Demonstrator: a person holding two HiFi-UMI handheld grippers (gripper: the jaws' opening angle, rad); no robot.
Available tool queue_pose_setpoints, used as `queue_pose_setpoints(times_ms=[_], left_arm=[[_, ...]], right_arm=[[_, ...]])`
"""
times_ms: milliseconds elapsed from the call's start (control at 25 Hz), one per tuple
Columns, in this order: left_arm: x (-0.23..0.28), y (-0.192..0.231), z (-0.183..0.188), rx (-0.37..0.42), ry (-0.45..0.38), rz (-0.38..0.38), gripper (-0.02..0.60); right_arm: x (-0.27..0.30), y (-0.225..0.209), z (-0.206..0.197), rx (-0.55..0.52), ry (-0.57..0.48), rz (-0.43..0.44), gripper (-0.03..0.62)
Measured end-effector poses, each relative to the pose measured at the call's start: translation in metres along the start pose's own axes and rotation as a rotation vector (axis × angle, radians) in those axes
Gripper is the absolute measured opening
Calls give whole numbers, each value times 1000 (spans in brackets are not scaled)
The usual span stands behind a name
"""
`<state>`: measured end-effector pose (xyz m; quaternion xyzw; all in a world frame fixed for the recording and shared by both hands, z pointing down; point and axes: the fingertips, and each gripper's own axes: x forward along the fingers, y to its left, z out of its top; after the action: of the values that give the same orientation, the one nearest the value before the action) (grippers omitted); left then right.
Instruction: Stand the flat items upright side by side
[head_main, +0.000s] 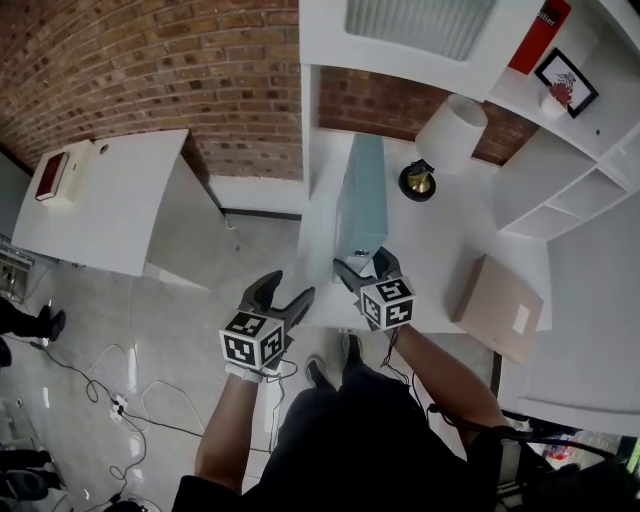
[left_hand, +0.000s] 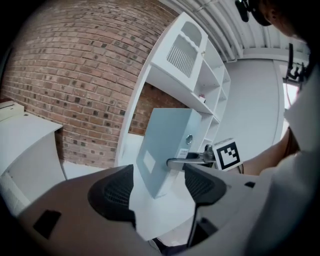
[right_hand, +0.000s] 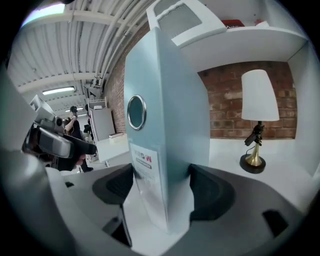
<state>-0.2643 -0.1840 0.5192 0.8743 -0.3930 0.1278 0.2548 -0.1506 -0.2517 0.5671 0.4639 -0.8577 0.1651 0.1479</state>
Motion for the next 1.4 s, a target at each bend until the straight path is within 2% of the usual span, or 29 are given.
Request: queue_pose_setpoints(times_ms=[360, 640, 960, 1400], left_arm=[[-9, 35, -2, -87, -3, 162, 316], [1, 41, 14, -101, -20, 219, 316], [3, 52, 5, -142, 4, 302, 316], [-5, 60, -1, -185, -2, 331, 316]], right_arm=[[73, -19, 33, -52, -2, 55, 354], [127, -40, 52, -74, 7, 66, 359], [175, -66, 68, -94, 16, 43, 364], [212, -77, 85, -91, 24, -1, 376]])
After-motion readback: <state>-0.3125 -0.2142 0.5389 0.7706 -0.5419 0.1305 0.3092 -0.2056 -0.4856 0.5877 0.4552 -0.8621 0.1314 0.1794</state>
